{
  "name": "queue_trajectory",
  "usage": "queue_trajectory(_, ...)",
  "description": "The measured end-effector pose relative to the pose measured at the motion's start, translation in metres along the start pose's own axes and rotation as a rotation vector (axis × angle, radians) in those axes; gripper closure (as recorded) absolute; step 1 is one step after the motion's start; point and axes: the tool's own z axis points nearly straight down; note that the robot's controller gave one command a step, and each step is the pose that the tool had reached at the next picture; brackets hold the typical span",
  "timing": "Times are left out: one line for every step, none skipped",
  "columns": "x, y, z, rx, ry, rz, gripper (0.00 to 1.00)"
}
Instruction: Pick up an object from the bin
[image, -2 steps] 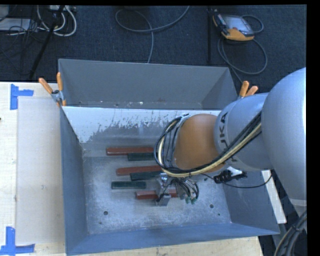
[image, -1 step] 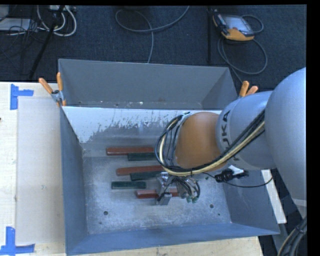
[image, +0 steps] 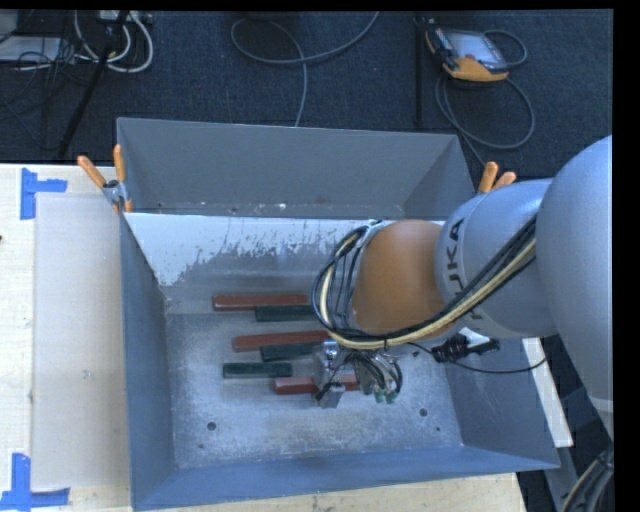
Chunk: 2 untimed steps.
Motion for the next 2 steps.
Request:
queue_trajectory(0.0004,0.0000,-0.0075,0.000,0.001,0.000,1.00)
queue_trajectory(0.0006,0.0000,-0.0171,0.000,0.002,-0.001,1.00)
